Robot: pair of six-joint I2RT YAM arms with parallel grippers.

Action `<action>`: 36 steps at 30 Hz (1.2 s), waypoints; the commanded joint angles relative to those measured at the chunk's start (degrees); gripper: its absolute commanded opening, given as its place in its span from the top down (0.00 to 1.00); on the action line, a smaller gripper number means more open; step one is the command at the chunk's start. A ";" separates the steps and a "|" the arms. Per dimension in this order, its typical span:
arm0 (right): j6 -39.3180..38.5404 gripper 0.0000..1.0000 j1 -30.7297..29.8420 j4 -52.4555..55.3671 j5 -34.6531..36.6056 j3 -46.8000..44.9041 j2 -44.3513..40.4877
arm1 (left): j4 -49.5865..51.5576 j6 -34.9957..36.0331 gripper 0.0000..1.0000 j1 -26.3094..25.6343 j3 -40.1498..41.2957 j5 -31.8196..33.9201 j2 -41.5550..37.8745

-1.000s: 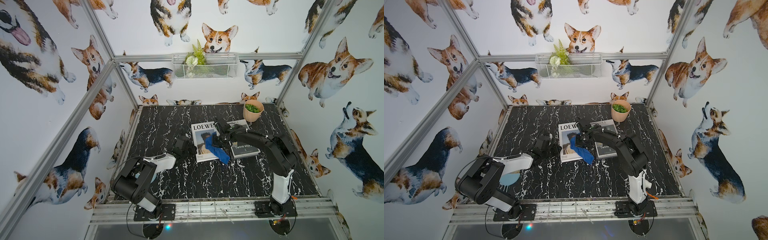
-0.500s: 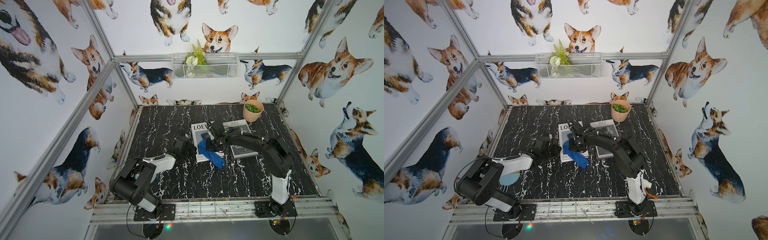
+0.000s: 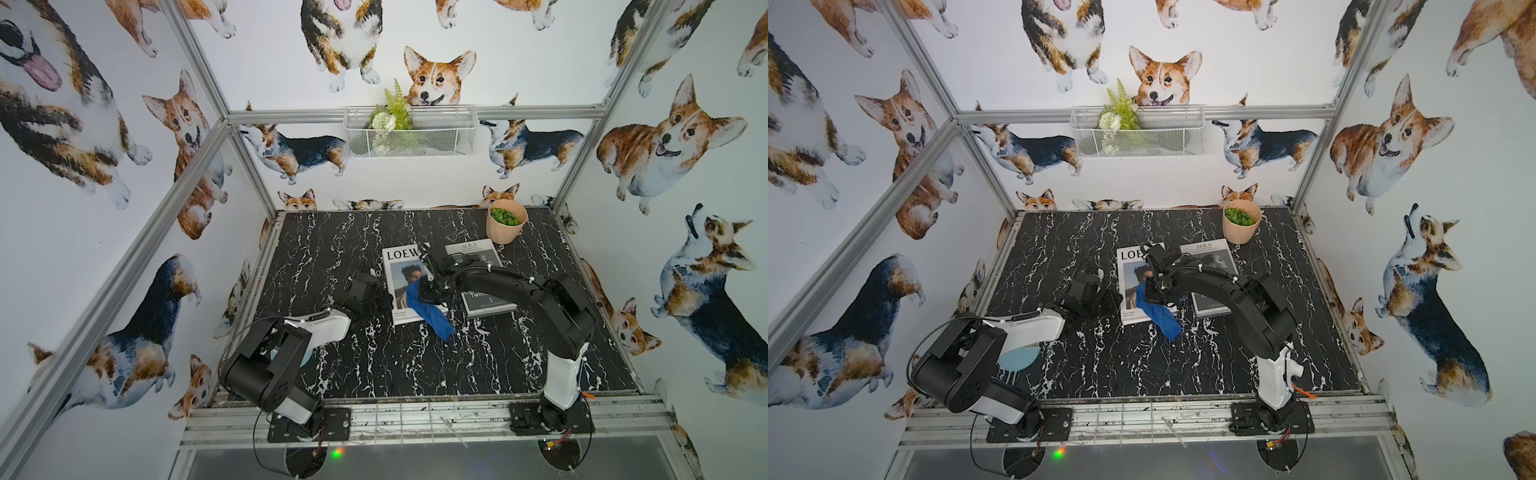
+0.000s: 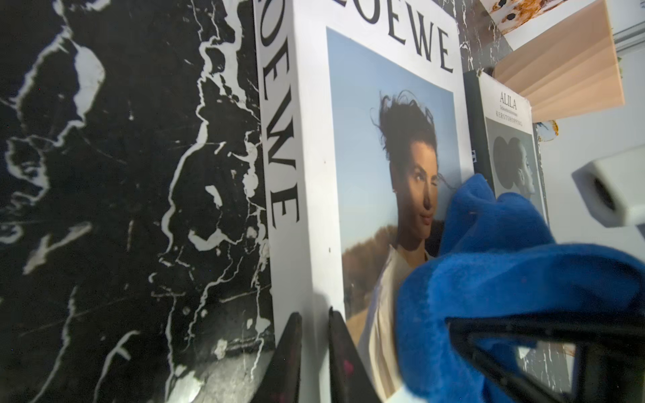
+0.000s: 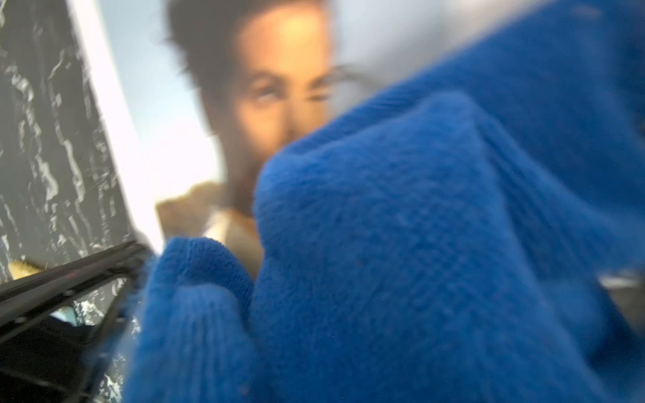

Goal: Wipe the cover of the book
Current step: Wipe the dirt from the cover of the book.

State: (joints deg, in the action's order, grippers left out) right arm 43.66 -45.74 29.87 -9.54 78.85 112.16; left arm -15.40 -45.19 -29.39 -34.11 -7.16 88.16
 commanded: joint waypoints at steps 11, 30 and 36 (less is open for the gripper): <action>-0.14 1.00 7.58 7.40 -0.21 -6.36 -3.01 | 15.13 0.79 0.82 0.03 0.53 3.07 0.15; 2.74 1.00 -1.59 7.60 -3.38 5.24 7.11 | 15.68 0.72 0.82 0.03 -0.17 2.93 0.00; 0.21 1.00 4.61 8.55 -0.45 -4.32 -0.84 | 15.88 1.18 0.82 0.03 -0.17 2.98 0.25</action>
State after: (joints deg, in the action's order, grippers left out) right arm 44.71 -44.18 25.80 -15.09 79.29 113.30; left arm -12.91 -44.71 -29.36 -34.92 -6.96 87.61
